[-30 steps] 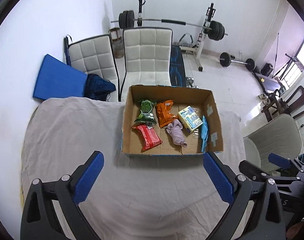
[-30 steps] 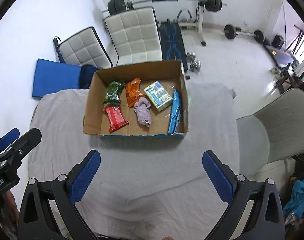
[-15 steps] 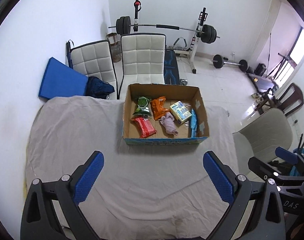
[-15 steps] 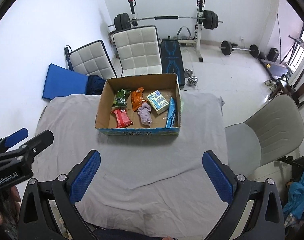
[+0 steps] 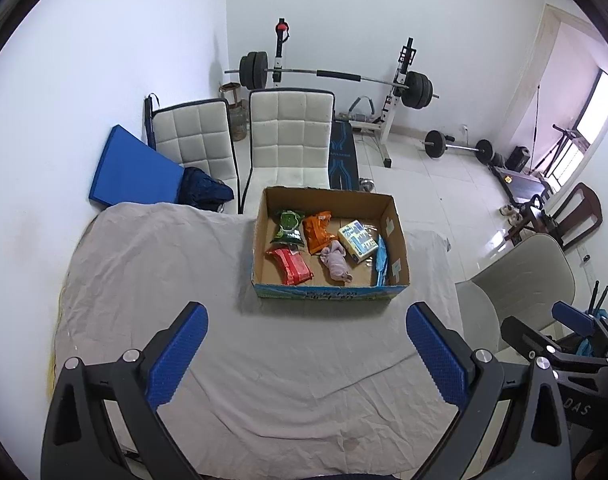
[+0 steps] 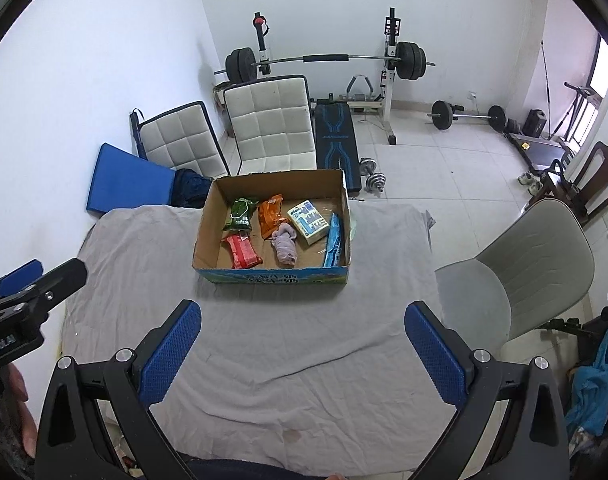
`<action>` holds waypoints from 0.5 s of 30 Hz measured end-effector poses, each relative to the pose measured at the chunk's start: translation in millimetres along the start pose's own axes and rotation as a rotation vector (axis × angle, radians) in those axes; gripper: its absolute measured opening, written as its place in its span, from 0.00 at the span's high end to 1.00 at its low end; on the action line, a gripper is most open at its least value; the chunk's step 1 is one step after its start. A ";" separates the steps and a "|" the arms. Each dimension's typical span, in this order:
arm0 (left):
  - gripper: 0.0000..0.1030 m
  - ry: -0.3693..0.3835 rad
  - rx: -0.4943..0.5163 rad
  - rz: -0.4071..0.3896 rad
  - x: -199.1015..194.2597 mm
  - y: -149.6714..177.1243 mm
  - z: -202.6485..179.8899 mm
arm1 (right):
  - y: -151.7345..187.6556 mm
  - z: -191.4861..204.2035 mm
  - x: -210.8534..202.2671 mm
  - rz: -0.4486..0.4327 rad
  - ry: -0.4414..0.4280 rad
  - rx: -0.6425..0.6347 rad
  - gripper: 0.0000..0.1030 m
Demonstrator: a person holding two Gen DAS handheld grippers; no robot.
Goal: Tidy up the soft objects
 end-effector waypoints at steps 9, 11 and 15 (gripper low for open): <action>0.01 -0.024 0.002 -0.018 7.7 -4.0 3.9 | -15.4 1.0 11.8 -0.029 0.045 -0.007 0.00; 0.01 -0.036 0.005 -0.023 11.9 -5.9 2.0 | -20.8 -0.7 17.4 -0.030 0.043 0.001 0.00; 0.01 -0.050 0.014 -0.030 21.1 -9.1 -1.5 | -31.5 -4.0 28.0 -0.036 0.059 0.006 0.00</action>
Point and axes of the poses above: each gripper's, at about its wrist camera, not at the fingertips, and x roughly the way its jaws point, z to its left, y to its underside, the point moved 1 cm from there along x, roughly the way its jaws point, and after that the axes turned 9 degrees about -x, right-handed, at the moved point
